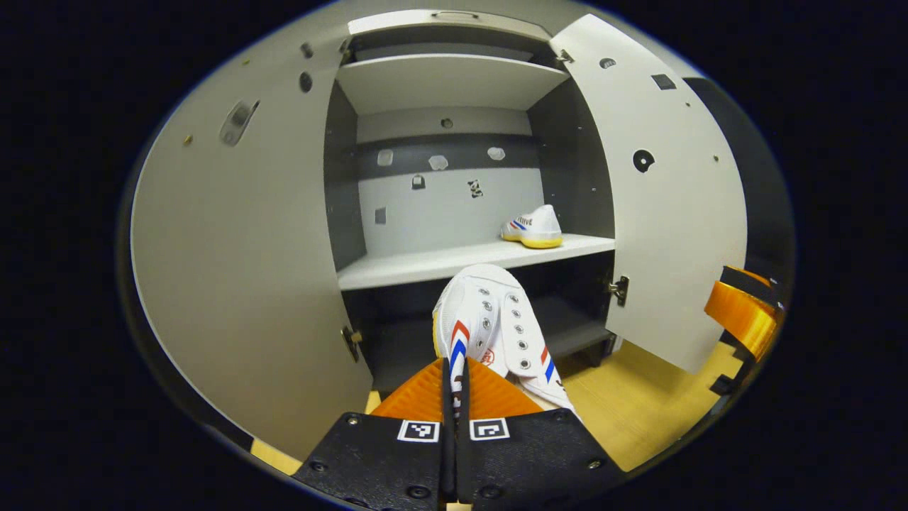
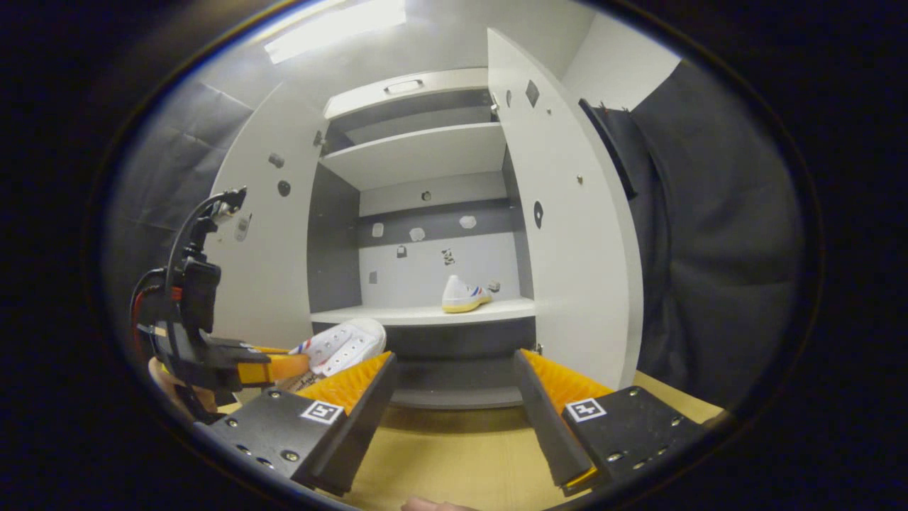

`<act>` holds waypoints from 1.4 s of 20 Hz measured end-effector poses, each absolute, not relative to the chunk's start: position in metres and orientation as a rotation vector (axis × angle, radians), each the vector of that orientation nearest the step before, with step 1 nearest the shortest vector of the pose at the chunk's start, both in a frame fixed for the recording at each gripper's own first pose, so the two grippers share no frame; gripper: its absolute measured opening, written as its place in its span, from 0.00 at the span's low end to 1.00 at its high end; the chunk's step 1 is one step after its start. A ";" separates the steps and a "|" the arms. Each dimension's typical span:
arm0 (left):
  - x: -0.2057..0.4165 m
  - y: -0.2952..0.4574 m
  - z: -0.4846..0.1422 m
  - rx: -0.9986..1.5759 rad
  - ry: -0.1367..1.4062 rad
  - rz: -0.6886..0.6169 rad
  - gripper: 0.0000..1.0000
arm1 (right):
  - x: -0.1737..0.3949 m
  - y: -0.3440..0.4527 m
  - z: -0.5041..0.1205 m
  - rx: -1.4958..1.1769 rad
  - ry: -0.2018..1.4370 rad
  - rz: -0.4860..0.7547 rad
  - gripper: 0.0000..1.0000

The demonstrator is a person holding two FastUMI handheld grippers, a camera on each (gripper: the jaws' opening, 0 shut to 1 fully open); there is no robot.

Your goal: Grab one shoe with the right hand and put it into the shoe cabinet, grab the other shoe with the left hand and put it into the shoe cabinet; then close the right door with the right hand and the left door with the left hand.

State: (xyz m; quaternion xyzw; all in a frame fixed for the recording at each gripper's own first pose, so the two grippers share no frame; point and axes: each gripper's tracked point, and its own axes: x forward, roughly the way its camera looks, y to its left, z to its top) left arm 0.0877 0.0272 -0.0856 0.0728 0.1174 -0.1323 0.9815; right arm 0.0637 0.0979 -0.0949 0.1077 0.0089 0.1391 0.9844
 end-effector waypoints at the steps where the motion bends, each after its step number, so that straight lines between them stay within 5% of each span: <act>1: 0.095 0.021 -0.077 0.145 0.224 -0.257 0.01 | 0.068 0.094 -0.093 0.216 0.017 0.277 0.98; 5: 0.116 -0.015 -0.051 -0.172 0.309 -0.371 0.01 | 0.081 0.079 -0.089 0.222 0.022 0.271 0.98; 15: 0.249 -0.001 0.046 -0.123 0.199 -0.172 0.01 | 0.071 0.083 -0.065 0.149 -0.014 0.326 0.98; 28: 0.338 -0.012 -0.029 -0.132 0.388 -0.123 0.11 | 0.033 0.084 -0.049 0.156 -0.064 0.363 0.98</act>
